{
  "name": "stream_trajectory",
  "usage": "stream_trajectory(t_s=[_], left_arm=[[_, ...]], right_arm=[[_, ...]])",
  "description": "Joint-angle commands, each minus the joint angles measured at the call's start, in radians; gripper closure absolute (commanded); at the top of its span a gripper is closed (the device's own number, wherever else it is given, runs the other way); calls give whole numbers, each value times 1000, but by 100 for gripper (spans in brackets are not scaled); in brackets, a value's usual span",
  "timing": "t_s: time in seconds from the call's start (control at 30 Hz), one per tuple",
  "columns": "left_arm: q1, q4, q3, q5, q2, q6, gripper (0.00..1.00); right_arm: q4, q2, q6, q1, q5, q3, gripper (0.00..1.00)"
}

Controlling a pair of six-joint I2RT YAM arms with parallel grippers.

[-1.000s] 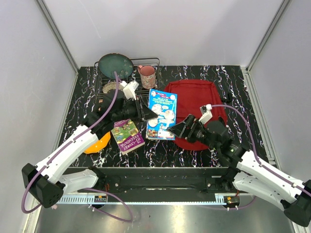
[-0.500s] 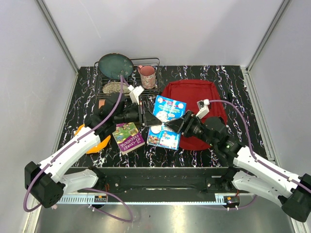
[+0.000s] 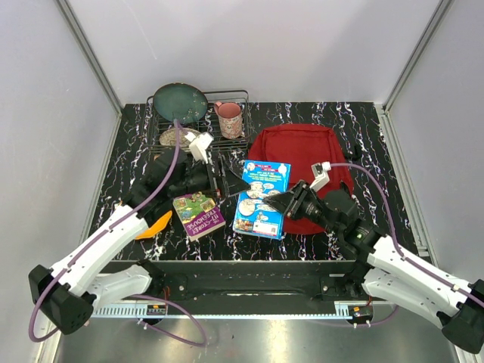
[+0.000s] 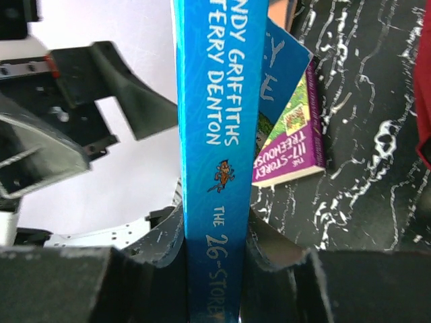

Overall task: Pack the student bag
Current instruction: Pick up the book from the center of the board.

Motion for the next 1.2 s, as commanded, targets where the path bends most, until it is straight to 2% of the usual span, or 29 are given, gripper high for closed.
stream_trajectory(t_s=[0.0, 0.2, 0.3, 0.5, 0.63, 0.8, 0.93, 1.03, 1.07, 1.1, 1.17], left_arm=[[1, -55, 49, -170, -79, 67, 1], [0, -46, 18, -166, -89, 54, 1], [0, 18, -14, -121, -78, 23, 1], [1, 236, -112, -26, -34, -70, 1], [0, 352, -149, 26, 0, -100, 1], [1, 452, -184, 48, -4, -139, 1], [3, 569, -193, 116, 0, -166, 1], [6, 593, -187, 135, 8, -173, 1], [6, 598, -184, 138, 11, -175, 3], [6, 604, -184, 143, 11, -179, 17], [7, 610, -181, 144, 11, -181, 34]], right_arm=[[48, -65, 13, 4, 9, -19, 100], [116, -75, 41, 4, -34, -51, 100], [167, -68, 50, 4, -59, -60, 100], [313, -14, 81, 4, -149, -62, 100], [475, 6, 128, 4, -221, -89, 100], [494, -3, 144, 6, -244, -102, 100], [508, -9, 150, 4, -266, -117, 100], [514, 0, 153, 4, -289, -122, 100], [512, 1, 158, 4, -293, -120, 100], [508, 3, 158, 4, -300, -118, 100], [465, 0, 153, 4, -301, -112, 100]])
